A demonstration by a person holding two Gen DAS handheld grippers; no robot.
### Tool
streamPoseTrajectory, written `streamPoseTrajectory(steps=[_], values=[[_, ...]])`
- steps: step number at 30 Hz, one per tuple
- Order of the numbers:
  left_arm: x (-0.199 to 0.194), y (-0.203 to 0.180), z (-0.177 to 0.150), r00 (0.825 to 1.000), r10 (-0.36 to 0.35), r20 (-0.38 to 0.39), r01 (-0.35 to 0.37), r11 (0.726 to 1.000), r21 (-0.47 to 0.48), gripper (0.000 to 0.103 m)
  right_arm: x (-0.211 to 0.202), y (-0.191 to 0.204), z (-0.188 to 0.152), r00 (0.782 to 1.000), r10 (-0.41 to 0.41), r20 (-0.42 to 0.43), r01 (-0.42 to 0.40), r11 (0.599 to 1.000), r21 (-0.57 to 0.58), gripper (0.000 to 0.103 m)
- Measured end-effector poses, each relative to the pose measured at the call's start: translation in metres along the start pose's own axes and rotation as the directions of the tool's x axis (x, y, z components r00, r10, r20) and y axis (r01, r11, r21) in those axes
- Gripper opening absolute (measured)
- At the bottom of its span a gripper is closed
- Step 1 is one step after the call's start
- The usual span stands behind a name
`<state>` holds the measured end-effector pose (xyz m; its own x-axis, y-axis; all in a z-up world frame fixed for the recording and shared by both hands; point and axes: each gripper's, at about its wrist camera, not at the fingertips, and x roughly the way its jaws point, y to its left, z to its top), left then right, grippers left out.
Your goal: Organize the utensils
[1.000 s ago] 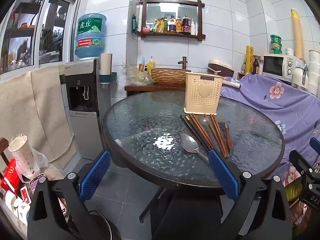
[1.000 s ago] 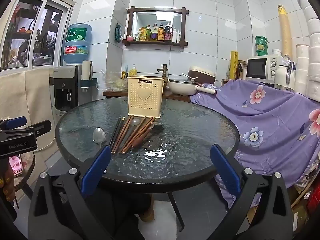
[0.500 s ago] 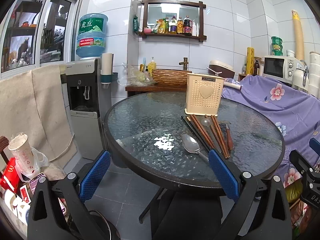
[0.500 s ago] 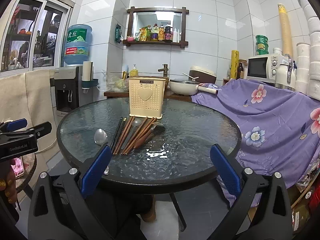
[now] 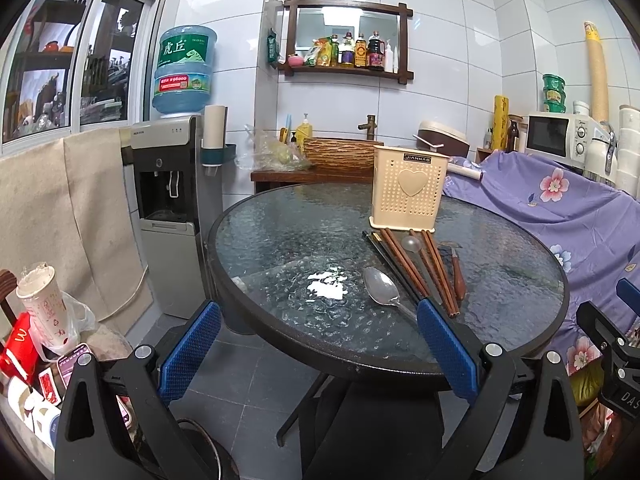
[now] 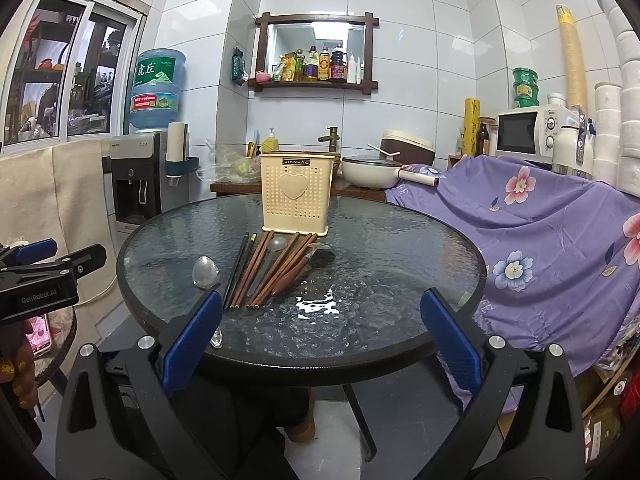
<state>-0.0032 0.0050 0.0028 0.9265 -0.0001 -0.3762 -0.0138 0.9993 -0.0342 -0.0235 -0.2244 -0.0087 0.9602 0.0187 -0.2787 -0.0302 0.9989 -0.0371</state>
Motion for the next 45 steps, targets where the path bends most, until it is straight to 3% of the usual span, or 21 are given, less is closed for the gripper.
streamPoseTrajectory(steps=[45], values=[[0.0023, 0.0024, -0.0060, 1.000, 0.000, -0.012, 0.000, 1.000, -0.003, 0.097, 0.0021, -0.0001, -0.0013, 1.000, 0.004, -0.005, -0.004, 1.000, 0.008, 0.098]])
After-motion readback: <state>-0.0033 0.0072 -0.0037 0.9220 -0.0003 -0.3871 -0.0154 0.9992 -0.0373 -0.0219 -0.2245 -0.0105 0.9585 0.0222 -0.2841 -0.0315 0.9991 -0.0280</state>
